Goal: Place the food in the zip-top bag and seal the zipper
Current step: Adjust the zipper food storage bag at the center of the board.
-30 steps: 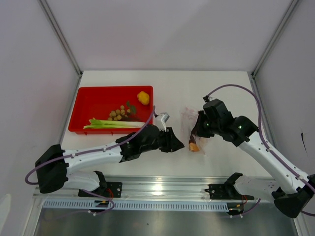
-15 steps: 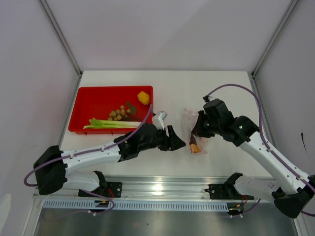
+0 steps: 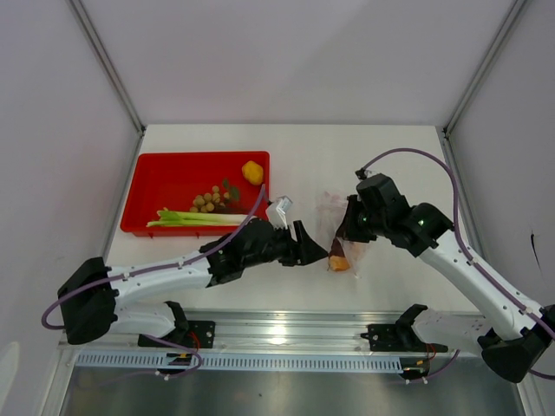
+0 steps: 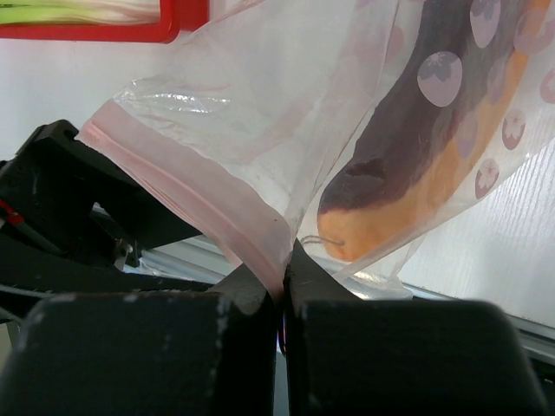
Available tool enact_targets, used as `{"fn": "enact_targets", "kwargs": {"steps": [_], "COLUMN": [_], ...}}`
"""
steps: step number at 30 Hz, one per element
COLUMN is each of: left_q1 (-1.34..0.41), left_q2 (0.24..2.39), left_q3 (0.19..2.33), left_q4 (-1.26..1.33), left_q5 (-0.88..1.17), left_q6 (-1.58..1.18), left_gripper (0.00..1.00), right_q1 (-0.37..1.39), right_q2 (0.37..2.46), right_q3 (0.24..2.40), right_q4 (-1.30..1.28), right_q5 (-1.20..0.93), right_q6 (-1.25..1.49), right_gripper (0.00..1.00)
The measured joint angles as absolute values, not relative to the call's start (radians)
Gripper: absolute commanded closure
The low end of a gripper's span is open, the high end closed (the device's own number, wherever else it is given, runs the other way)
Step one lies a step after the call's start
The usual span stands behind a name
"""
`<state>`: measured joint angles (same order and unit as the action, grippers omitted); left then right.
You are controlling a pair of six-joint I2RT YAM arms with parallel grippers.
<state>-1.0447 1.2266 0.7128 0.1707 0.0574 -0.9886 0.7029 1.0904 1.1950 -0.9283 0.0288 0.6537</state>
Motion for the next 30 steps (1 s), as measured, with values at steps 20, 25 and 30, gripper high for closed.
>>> {"fn": "enact_targets", "kwargs": {"steps": [20,25,30], "left_q1": [-1.016,-1.012,-1.002], "left_q2": [1.401,1.437,1.467], "left_q3": [1.188,1.373,1.438], "left_q4": [-0.062,-0.097,-0.102], "left_q5": [0.181,0.286,0.373], "left_q6": [-0.866,-0.846,-0.846], "left_gripper": [0.99,0.99,0.99], "right_q1": [0.491,0.394,0.379], "right_q2": [1.111,1.132,1.135], "right_q3": [1.372,1.557,1.598], "right_q4": [-1.031,-1.102,-1.111], "right_q5": [0.091,0.088,0.064], "right_q6": [0.529,0.459,0.418], "right_gripper": [1.0,1.0,1.0]}}
